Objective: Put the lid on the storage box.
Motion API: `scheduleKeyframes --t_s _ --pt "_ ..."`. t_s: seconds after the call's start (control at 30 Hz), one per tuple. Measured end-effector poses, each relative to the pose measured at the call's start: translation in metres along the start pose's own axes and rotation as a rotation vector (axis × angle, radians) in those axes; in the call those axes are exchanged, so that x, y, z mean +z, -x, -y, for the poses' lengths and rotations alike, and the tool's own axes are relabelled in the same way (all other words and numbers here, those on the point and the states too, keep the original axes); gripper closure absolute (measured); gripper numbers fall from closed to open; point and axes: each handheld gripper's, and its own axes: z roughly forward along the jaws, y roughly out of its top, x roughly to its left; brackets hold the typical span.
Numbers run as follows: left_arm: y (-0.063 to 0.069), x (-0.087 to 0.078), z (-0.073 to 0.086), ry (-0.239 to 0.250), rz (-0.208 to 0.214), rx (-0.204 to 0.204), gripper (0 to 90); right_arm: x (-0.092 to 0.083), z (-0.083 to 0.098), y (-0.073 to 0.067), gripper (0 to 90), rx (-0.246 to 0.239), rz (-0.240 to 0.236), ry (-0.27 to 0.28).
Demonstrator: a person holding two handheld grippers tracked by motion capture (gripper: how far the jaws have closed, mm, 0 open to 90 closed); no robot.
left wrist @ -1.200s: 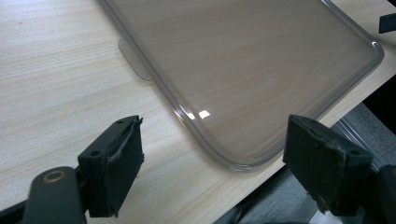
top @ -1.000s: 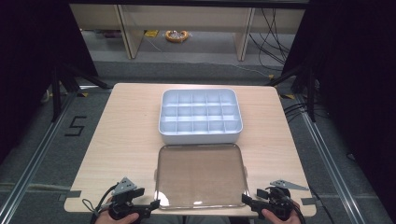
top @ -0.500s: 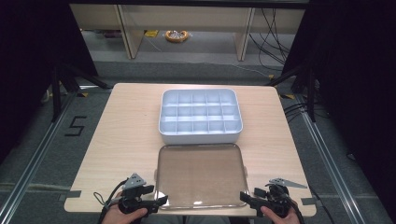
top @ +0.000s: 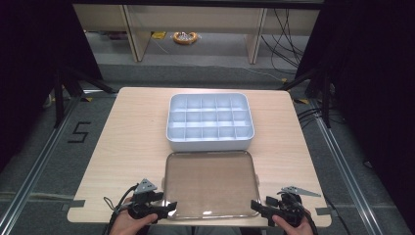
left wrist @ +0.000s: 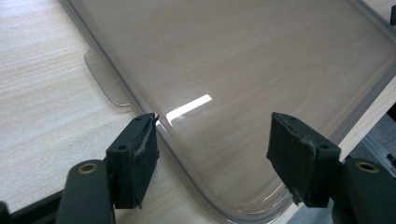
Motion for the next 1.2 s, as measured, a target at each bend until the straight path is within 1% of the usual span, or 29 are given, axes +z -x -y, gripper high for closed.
scheduleKeyframes --t_s 0.07,0.1,0.13,0.17,0.27,0.3,0.33,0.4,0.43,0.47,0.5,0.53,0.57,0.6,0.63,0.67,0.7,0.73,0.77,0.83,0.87,0.9,0.93,0.97,1.03,1.1,1.13,1.17,1.2 --pt "-0.001 0.001 0.0 -0.017 -0.015 0.025 32.5 0.004 -0.001 0.002 23.8 0.009 -0.021 0.003" --pt "0.0 0.002 0.001 -0.009 -0.021 0.019 32.0 0.006 -0.001 0.001 23.9 0.049 -0.027 0.011" --pt "0.0 0.003 0.001 -0.013 -0.015 0.013 31.7 0.007 -0.003 0.004 24.2 0.017 -0.023 0.008" --pt "0.0 0.003 0.001 -0.011 -0.011 0.014 31.8 0.008 -0.003 0.003 24.7 0.039 -0.025 0.008" --pt "0.0 0.004 0.001 -0.004 -0.013 0.013 32.0 0.011 -0.006 0.005 25.6 0.044 -0.031 0.015" --pt "0.0 0.003 0.001 -0.02 -0.014 0.025 32.1 0.014 -0.007 0.004 26.4 0.067 -0.043 0.013" --pt "0.002 0.005 0.001 -0.003 -0.019 0.014 32.2 0.015 -0.008 0.002 26.7 0.095 -0.052 0.013" --pt "0.003 0.005 0.002 -0.008 -0.034 0.051 32.0 0.018 -0.008 0.003 25.3 0.1 -0.055 0.03" --pt "0.003 0.004 0.002 -0.019 -0.05 0.066 32.0 0.018 -0.008 0.002 25.2 0.141 -0.058 0.027" --pt "0.003 0.004 0.002 -0.019 -0.05 0.066 31.9 0.018 -0.008 0.002 25.2 0.141 -0.058 0.027" --pt "0.003 0.004 0.002 -0.021 -0.049 0.073 31.8 0.016 -0.007 0.006 27.2 0.17 -0.085 0.041" --pt "0.003 0.004 0.002 -0.025 -0.047 0.078 31.8 0.016 -0.007 0.006 27.2 0.17 -0.085 0.041" --pt "0.002 0.004 0.002 -0.028 -0.044 0.092 31.5 0.016 -0.005 0.006 29.1 0.237 -0.093 0.052" --pt "0.003 0.004 0.003 -0.021 -0.049 0.09 30.9 0.013 -0.003 0.008 34.5 0.307 -0.132 0.045" --pt "0.002 0.003 0.003 -0.031 -0.053 0.082 30.9 0.013 -0.002 0.011 36.7 0.282 -0.132 0.058" --pt "0.002 0.002 0.003 -0.039 -0.047 0.092 30.9 0.011 -0.001 0.01 38.8 0.316 -0.136 0.046" --pt "0.002 0.002 0.003 -0.039 -0.047 0.092 30.7 0.011 -0.001 0.01 38.8 0.316 -0.136 0.046" --pt "0.003 0.004 0.004 -0.024 -0.059 0.074 30.4 0.011 0.001 0.011 42.2 0.354 -0.158 0.03" --pt "0.003 0.004 0.004 -0.024 -0.059 0.074 30.3 0.011 0.003 0.01 46.7 0.397 -0.198 0.024" --pt "0.002 0.002 0.003 -0.044 -0.053 0.101 30.3 0.012 0.005 0.01 52.1 0.385 -0.19 0.014" --pt "0.002 0.002 0.003 -0.044 -0.053 0.101 30.3 0.011 0.003 0.008 52.7 0.323 -0.152 0.019" --pt "0.002 0.002 0.003 -0.044 -0.053 0.102 30.2 0.012 0.003 0.008 56.2 0.283 -0.141 0.03" --pt "0.002 0.002 0.003 -0.043 -0.053 0.102 30.2 0.012 0.003 0.008 56.2 0.283 -0.141 0.03" --pt "0.002 0.002 0.003 -0.041 -0.046 0.103 30.0 0.01 0.003 0.008 60.4 0.274 -0.167 0.03" --pt "0.002 0.003 0.004 -0.025 -0.045 0.095 29.4 0.011 0.005 0.008 61.5 0.198 -0.184 0.041" --pt "0.001 0.002 0.004 -0.031 -0.043 0.095 29.0 0.01 0.005 0.005 61.4 0.183 -0.195 0.051" --pt "-0.001 0.002 0.004 -0.02 -0.036 0.07 27.6 0.005 0.004 0.001 62.0 0.111 -0.214 0.084" --pt "-0.001 0.002 0.004 -0.02 -0.036 0.07 26.9 0.005 0.004 0.001 62.0 0.111 -0.214 0.084" --pt "-0.001 0.001 0.004 -0.017 -0.015 0.049 25.5 -0.003 0.003 -0.005 62.3 0.059 -0.23 0.104"
